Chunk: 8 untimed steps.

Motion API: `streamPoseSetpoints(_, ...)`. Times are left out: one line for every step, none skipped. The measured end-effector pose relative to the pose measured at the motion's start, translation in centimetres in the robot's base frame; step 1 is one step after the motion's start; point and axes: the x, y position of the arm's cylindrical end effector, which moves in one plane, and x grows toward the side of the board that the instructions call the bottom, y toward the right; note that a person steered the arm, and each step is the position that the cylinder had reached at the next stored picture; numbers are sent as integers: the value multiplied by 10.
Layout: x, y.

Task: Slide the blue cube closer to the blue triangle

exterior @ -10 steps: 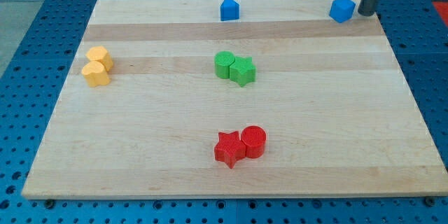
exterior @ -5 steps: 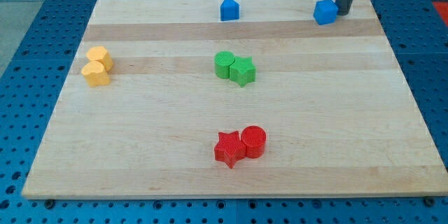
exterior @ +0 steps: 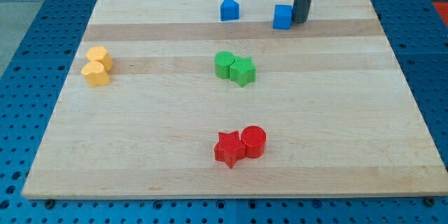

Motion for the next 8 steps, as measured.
streamPoseSetpoints(6,-13)
streamPoseSetpoints(6,-29)
streamPoseSetpoints(3,-44)
streamPoseSetpoints(-2,-60)
streamPoseSetpoints(-9,-73)
streamPoseSetpoints(-13,-74)
streamPoseSetpoints(-13,-74)
streamPoseSetpoints(-14,-74)
